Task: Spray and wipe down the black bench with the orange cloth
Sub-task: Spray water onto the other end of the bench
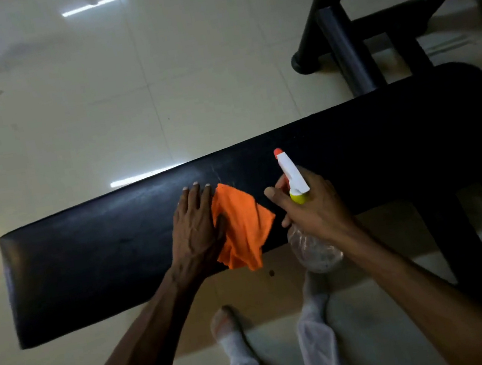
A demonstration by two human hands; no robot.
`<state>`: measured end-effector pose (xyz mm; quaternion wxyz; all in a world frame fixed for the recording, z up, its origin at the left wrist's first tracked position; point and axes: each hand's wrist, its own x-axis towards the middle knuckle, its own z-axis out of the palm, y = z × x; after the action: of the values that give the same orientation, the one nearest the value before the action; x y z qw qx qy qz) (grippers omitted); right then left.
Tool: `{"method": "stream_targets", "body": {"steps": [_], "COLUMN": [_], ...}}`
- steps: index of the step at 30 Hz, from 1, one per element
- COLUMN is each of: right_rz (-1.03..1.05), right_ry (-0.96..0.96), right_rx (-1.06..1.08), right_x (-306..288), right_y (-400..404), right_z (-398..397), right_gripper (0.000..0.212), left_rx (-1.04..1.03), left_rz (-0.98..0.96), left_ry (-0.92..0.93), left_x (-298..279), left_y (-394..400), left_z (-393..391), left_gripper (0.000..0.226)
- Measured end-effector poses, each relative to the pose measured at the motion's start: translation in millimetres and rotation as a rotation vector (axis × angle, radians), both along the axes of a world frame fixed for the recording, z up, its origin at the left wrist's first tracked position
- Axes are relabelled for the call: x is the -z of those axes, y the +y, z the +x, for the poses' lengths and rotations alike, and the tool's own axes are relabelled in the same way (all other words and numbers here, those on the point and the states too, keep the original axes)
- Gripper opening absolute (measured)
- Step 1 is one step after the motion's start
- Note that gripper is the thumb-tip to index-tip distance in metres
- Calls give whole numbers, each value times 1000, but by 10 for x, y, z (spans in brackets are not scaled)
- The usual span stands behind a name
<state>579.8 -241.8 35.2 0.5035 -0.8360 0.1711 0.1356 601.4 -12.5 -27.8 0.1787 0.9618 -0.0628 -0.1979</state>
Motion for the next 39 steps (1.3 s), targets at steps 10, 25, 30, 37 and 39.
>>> {"method": "stream_targets", "body": {"steps": [10,25,30,37,39], "right_rz": [98,58,24,-333,-413], "right_ry": [-292,-287,-170,110,171], "right_rx": [-140,-247,-332,-292,-267], "right_x": [-86,91,203,410,487], "right_y": [967,1962,1680,691,528], "right_z": [570,776,737,349,250], "right_gripper": [31,48,91,65,48], "left_rx": [-85,-60,-68,-57,-35], "left_rz": [92,12,-43,-75,-83], "left_ry": [45,18,13,-76,-93], "left_x": [171,394,313,175,172], "left_y": [811,1047,1115,1088,1014], "left_z": [-187,-401,-454,-601,-656], "left_gripper": [75,78,72,26,22]}}
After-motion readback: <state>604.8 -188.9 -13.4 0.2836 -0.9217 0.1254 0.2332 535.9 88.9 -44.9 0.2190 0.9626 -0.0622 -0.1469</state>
